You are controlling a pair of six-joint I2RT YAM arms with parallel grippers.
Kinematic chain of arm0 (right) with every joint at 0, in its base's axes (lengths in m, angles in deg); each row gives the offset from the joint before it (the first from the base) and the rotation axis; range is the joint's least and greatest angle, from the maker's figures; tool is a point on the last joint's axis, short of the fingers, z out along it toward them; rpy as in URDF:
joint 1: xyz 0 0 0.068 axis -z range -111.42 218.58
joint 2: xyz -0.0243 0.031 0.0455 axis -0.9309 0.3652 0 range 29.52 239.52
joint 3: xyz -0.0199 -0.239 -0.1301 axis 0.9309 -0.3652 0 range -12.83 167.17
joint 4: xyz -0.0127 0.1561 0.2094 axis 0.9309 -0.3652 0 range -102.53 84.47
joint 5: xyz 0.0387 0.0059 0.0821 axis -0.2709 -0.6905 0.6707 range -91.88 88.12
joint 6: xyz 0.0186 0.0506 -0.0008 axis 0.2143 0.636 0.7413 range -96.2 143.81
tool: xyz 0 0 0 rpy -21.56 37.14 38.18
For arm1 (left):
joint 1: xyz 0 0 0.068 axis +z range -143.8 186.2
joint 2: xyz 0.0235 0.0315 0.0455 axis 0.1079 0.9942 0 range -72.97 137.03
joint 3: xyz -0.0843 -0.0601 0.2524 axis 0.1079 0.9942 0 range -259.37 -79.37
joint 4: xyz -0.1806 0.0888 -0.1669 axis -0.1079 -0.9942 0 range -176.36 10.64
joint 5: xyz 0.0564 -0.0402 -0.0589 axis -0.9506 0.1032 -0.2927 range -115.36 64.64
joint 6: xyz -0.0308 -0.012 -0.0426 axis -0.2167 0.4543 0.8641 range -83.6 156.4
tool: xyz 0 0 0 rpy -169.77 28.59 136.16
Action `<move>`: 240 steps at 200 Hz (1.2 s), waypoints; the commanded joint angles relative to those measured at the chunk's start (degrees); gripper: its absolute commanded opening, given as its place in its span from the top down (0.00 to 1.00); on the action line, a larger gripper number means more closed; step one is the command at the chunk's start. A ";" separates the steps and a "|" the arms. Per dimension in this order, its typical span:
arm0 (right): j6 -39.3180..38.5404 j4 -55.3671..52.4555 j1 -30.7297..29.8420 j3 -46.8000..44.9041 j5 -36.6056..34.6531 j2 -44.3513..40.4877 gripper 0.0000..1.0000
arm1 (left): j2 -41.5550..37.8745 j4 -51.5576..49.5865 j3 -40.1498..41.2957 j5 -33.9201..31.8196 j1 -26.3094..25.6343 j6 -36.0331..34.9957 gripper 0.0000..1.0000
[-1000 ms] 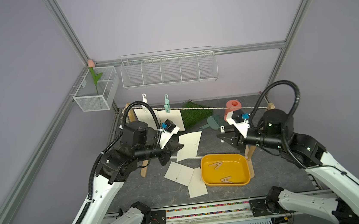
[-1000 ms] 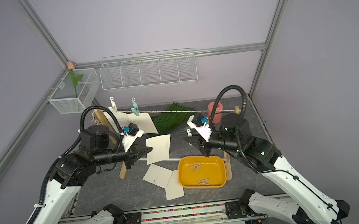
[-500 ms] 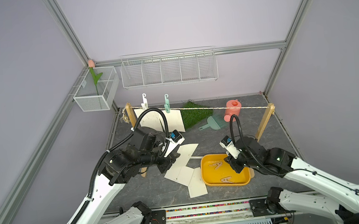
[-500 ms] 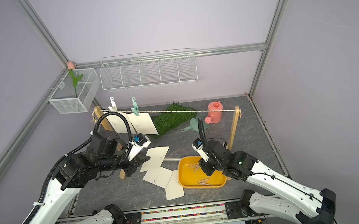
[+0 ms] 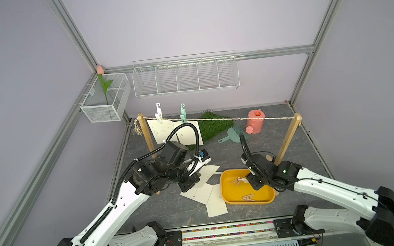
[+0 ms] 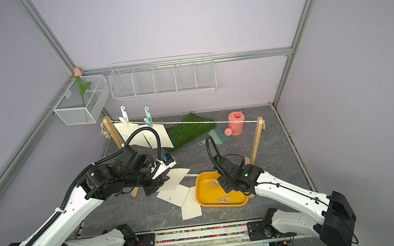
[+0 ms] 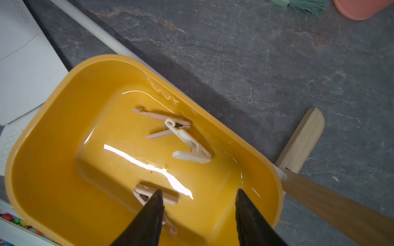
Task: Remove the postcards from the strings
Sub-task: Place the clamp in the storage box, then place the postcard on the postcard.
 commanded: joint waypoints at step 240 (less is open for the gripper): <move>-3.08 7.21 0.38 -6.92 -6.80 -24.43 0.30 | 19.56 -3.93 3.48 18.41 -3.97 20.10 1.00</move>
